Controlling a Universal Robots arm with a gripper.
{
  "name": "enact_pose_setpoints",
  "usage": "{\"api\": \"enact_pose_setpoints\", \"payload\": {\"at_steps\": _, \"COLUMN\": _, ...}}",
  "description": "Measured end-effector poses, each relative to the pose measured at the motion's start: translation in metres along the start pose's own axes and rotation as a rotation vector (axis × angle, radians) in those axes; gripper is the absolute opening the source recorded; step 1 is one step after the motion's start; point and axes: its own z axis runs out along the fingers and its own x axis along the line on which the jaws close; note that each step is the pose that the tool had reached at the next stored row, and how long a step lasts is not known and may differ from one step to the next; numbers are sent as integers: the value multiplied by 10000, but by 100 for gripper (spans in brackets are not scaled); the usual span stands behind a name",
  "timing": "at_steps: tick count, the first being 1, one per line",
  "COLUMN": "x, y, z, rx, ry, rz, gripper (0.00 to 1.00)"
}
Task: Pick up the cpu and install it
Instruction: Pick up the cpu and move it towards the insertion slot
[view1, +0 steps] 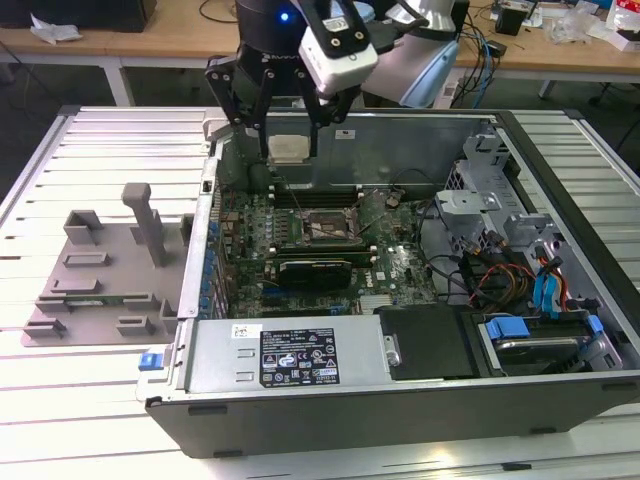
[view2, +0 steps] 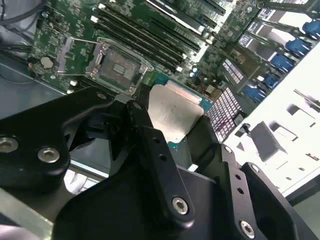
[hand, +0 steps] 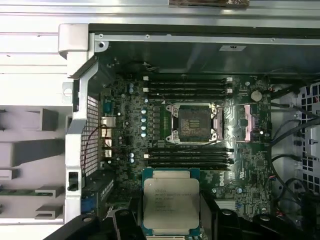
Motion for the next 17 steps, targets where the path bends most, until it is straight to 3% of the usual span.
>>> {"api": "enact_pose_setpoints", "payload": {"at_steps": 2, "x": -120, "y": 0, "z": 3, "rx": 0, "ry": 0, "rz": 0, "gripper": 55}}
{"api": "enact_pose_setpoints", "payload": {"at_steps": 7, "x": -287, "y": 0, "z": 7, "rx": 1, "ry": 1, "rz": 0, "gripper": 55}}
{"api": "enact_pose_setpoints", "payload": {"at_steps": 10, "x": -292, "y": 1, "z": 18, "rx": -2, "ry": -2, "rz": 0, "gripper": 55}}
{"api": "enact_pose_setpoints", "payload": {"at_steps": 17, "x": -288, "y": -7, "z": 171, "rx": 0, "ry": 0, "rz": 0, "gripper": 55}}
